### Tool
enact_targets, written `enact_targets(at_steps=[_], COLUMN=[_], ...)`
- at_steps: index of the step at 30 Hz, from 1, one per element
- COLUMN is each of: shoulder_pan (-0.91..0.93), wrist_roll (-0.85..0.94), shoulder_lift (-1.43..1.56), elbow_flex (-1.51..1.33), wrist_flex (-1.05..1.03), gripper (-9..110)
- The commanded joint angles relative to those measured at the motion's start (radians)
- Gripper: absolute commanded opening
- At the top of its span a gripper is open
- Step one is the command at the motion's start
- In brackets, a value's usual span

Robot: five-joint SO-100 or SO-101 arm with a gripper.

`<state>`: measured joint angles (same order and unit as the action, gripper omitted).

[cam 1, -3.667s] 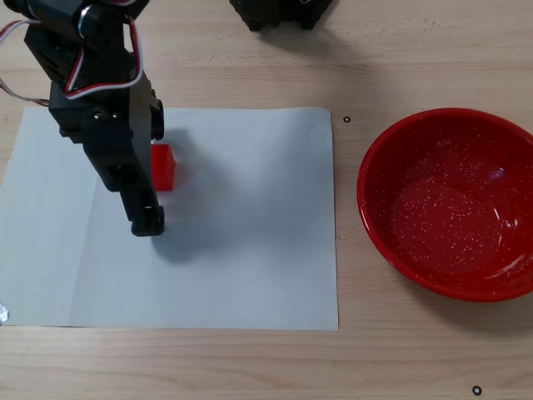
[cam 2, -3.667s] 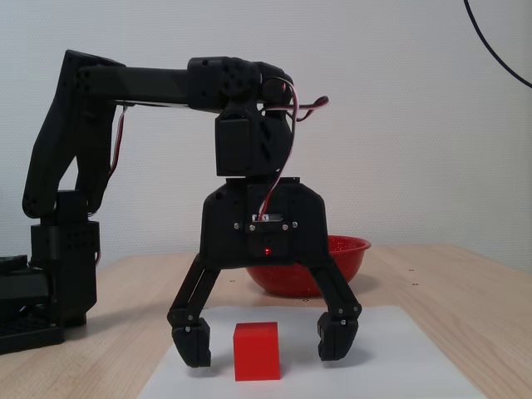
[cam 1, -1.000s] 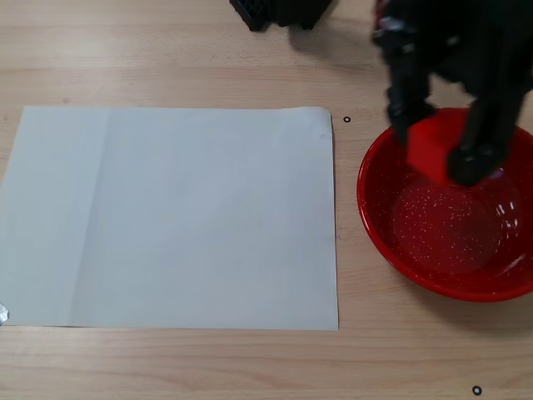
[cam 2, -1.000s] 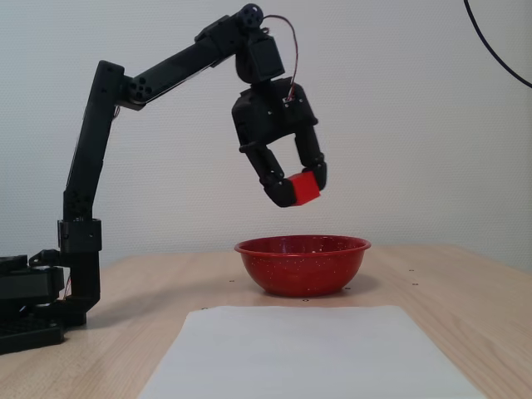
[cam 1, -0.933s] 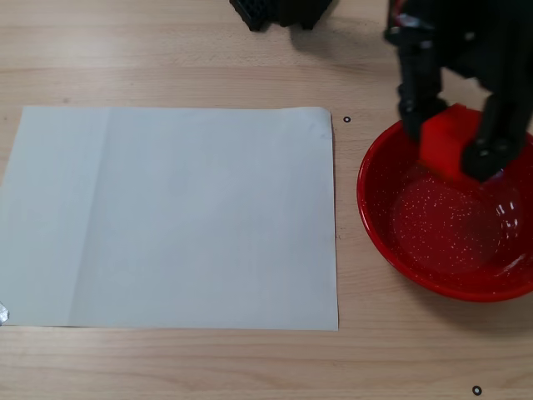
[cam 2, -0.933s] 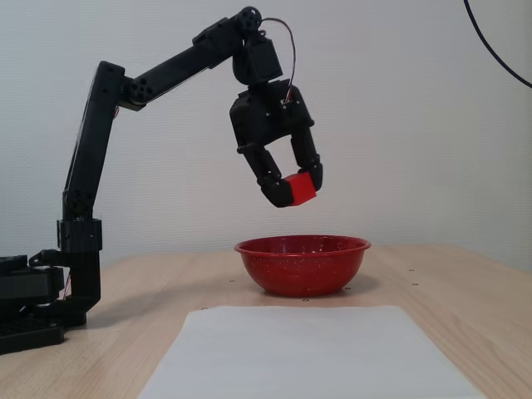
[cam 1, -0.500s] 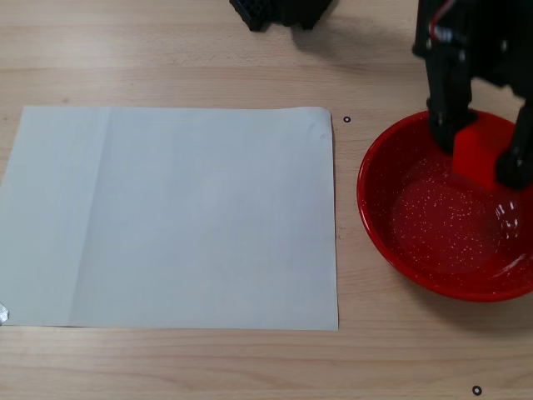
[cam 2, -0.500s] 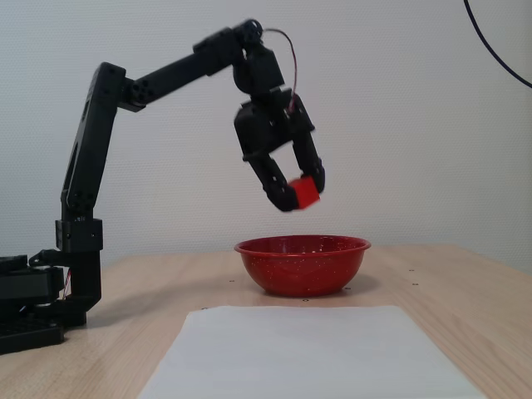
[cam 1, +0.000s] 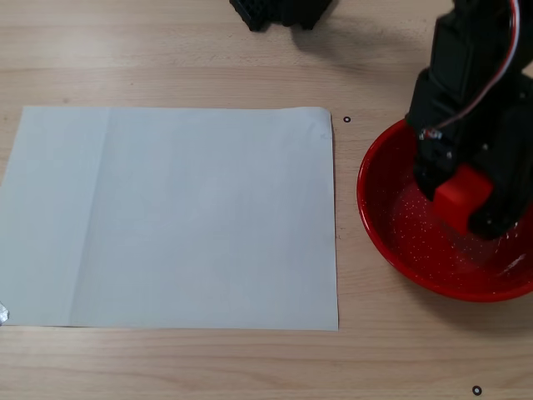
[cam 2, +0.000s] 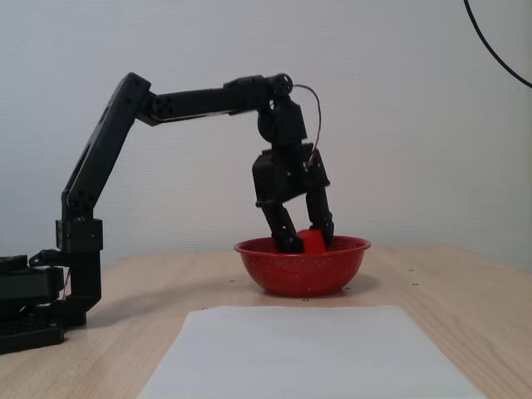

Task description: Grasp the red cube and put it in the red bowl.

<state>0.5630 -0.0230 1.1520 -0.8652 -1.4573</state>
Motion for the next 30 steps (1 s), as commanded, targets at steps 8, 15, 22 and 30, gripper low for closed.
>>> enact_targets(at_steps=[8, 15, 22, 30], shoulder_pan=[-0.002, -0.002, -0.011, -0.084], wrist_roll=[0.028, 0.038, 0.058, 0.046], shoulder_lift=[0.101, 0.172, 0.325, 0.477], elbow_flex=[0.104, 0.218, 0.225, 0.144], wrist_flex=[-0.040, -0.156, -0.291, -0.348], gripper=[37, 25, 4, 0])
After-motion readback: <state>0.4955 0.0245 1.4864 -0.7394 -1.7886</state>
